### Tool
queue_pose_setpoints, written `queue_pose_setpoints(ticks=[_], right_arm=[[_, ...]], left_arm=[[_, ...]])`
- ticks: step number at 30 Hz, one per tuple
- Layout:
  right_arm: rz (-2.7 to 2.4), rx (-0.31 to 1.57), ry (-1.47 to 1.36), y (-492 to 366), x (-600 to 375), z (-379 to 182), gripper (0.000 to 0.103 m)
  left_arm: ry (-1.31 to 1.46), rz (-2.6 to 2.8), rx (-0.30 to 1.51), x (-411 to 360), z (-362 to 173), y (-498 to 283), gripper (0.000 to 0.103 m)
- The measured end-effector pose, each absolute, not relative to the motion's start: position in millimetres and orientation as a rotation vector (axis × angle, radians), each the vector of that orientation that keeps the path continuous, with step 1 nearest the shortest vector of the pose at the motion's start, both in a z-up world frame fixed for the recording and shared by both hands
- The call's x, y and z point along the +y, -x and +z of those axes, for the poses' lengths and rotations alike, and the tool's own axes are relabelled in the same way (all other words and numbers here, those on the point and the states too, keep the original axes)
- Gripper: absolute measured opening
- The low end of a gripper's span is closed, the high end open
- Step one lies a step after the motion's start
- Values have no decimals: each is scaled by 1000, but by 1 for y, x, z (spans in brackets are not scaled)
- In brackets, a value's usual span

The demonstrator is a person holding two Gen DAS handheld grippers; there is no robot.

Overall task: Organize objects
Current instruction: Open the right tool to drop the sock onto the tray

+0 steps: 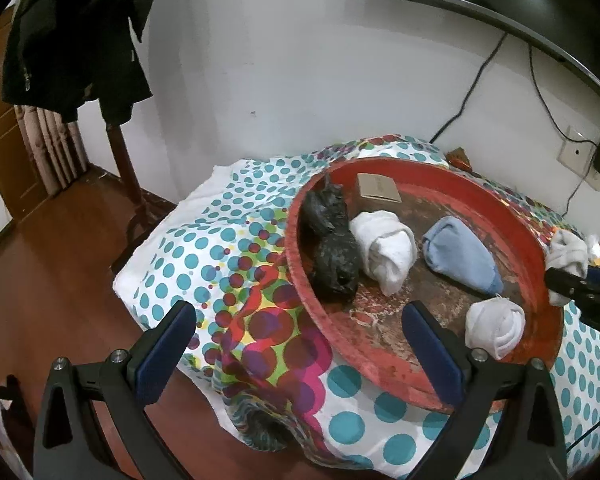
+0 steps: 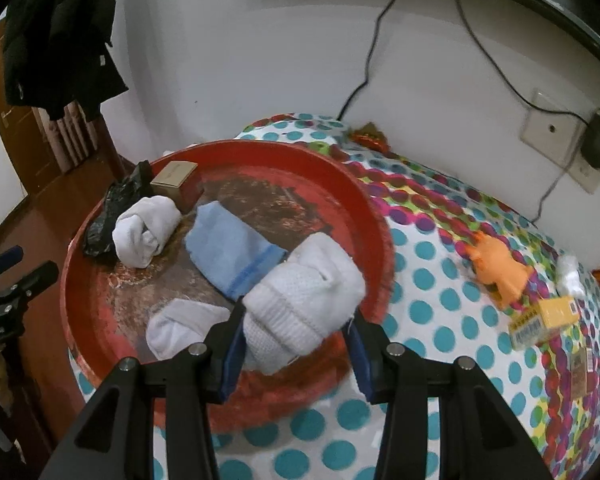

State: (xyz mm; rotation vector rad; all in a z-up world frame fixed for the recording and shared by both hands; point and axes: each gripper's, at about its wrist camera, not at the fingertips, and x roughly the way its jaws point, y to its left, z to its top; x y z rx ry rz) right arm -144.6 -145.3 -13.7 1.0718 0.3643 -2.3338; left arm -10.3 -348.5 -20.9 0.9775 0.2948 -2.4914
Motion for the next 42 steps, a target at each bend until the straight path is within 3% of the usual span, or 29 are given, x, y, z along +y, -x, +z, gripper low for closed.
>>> queue_pose_setpoints(ticks=[25,28,35,42], right_arm=[[-2329,426,-1218,170,-179,-51,47],[-2326,441,-1231,169,-179,-52,51],[-2350,431,-1180,160,-167,-35,72],[-2397,357,-1125,150,-127,-12,72]], left_arm=[[-1003,-2426,366,-366,-30,8,102],[-1002,-2430,371,-367,-30,8,103],[-1008,-2423,368,-368,-33,9,102],[-1002,-2435,338,-363,-32,10,102]])
